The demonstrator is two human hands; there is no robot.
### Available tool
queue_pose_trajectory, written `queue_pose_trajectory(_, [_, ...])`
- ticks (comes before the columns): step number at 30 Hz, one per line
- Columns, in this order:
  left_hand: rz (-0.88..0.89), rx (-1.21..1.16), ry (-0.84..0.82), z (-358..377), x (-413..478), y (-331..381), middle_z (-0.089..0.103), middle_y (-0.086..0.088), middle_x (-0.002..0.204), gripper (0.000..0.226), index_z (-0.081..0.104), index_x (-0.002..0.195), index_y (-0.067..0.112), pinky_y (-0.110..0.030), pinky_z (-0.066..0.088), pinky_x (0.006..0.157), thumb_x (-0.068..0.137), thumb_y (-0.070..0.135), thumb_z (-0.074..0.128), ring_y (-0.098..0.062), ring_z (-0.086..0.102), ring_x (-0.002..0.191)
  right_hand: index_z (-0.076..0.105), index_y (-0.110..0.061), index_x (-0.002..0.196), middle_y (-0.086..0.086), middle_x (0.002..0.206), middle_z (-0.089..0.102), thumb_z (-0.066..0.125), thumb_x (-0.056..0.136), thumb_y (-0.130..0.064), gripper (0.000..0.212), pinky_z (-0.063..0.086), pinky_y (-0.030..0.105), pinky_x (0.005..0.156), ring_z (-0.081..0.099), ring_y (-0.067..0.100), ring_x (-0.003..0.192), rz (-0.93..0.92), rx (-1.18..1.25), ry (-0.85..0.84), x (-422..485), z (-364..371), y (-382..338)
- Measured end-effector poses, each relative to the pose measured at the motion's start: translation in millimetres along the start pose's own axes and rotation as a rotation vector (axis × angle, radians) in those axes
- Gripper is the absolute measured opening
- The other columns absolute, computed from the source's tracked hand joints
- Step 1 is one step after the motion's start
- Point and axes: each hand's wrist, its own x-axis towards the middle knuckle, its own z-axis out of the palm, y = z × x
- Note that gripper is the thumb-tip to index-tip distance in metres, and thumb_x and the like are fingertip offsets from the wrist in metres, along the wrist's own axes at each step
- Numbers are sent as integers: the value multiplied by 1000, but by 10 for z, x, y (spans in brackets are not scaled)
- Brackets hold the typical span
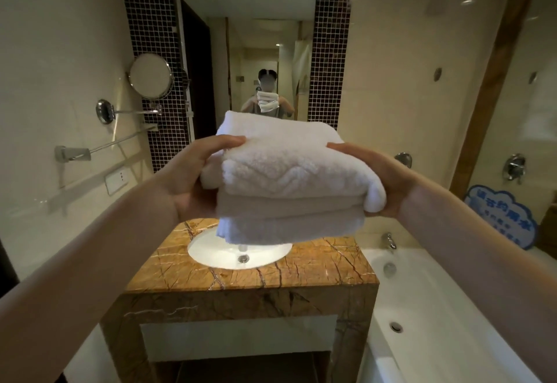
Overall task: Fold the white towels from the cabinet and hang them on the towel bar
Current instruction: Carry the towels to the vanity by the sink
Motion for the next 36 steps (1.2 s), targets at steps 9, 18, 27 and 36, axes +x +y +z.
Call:
queue_pose_trajectory(9, [26,46,-70,-519,769,328,72,-10,87,31,78,83,14,-39,57,66,63,36,72,-25,71,78,76,-11,96,12,97,72,58,81,-43,40,57,31,69,70,24,86,-9,18,100,826,-89,-134])
queue_pose_trajectory(18, [28,64,-62,-872,1458,416,74,-8,83,27,79,72,15,-38,56,58,58,38,72,-24,72,72,77,-13,95,10,96,74,56,83,-42,38,58,33,68,71,23,87,31,66,111,1483,-298,-162])
queue_pose_trajectory(27, [57,54,-48,-1146,2156,559,74,-8,82,25,78,70,16,-40,57,60,58,37,72,-25,72,71,67,-13,113,12,105,70,60,81,-41,43,59,37,74,69,26,91,28,23,80,2209,-679,-299])
queue_pose_trajectory(36, [84,84,-51,-1306,2948,789,73,-8,85,27,79,75,16,-40,57,62,63,38,70,-26,72,74,69,-11,112,14,103,70,63,81,-40,43,58,39,75,70,28,88,0,13,24,3026,-1233,-495])
